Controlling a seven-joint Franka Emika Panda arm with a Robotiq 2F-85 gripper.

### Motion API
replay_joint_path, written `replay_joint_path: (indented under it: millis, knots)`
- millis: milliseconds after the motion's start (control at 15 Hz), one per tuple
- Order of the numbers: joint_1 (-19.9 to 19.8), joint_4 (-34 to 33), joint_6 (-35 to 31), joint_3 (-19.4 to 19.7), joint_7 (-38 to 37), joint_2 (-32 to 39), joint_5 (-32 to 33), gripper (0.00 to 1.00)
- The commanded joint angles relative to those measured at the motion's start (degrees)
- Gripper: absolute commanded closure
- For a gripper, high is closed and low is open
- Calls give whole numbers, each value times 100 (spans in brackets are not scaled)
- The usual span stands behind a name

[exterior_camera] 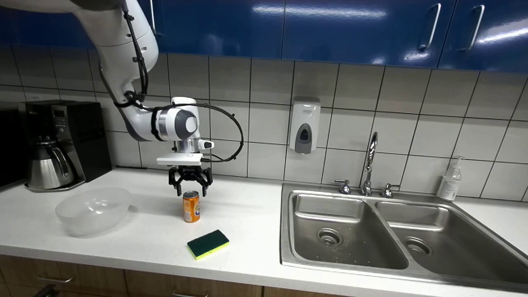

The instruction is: Put the orange can inside the plastic bowl

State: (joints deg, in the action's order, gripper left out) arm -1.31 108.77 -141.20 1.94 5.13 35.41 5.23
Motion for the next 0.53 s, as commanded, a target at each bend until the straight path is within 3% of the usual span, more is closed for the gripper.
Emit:
replay_joint_path:
  millis: [0,467]
  knots:
    - [1,-259,-24,-24,0,234,22,0]
    - [24,-283,-15,17,-47,440,50,0]
